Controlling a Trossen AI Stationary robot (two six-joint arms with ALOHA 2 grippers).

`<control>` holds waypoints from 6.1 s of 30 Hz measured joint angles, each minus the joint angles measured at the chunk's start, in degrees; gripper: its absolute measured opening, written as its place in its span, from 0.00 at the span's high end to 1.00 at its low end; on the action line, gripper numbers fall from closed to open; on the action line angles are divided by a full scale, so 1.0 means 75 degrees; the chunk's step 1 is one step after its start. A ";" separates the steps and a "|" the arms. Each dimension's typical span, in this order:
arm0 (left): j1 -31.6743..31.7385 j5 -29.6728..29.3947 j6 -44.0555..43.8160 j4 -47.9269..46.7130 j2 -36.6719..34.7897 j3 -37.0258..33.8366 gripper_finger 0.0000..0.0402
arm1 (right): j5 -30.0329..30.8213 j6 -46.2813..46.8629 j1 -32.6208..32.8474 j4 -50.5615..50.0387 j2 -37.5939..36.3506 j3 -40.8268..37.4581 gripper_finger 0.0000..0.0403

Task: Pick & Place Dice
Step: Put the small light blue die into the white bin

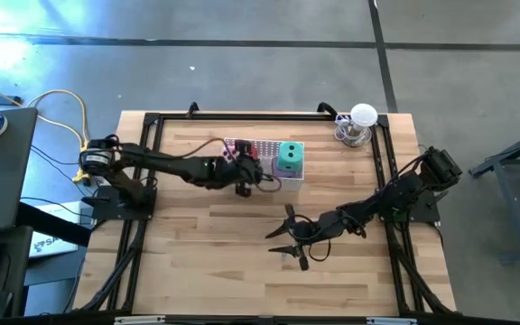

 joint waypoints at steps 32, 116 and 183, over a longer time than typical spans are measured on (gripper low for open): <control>0.1542 0.2542 -0.0211 -0.0464 -0.0402 -0.0012 0.82 | -0.2171 -0.0304 -0.0756 -0.0080 0.0000 0.0000 0.61; -0.4016 0.1792 -0.4249 -0.0171 0.0438 -0.0002 0.53 | -0.0620 0.1910 0.0500 -0.4599 0.1023 0.0000 0.86; -0.2845 0.3662 -0.3574 0.3087 0.2212 -0.0270 0.55 | 0.3555 -0.2182 0.2812 -0.2645 -0.1131 0.0000 1.00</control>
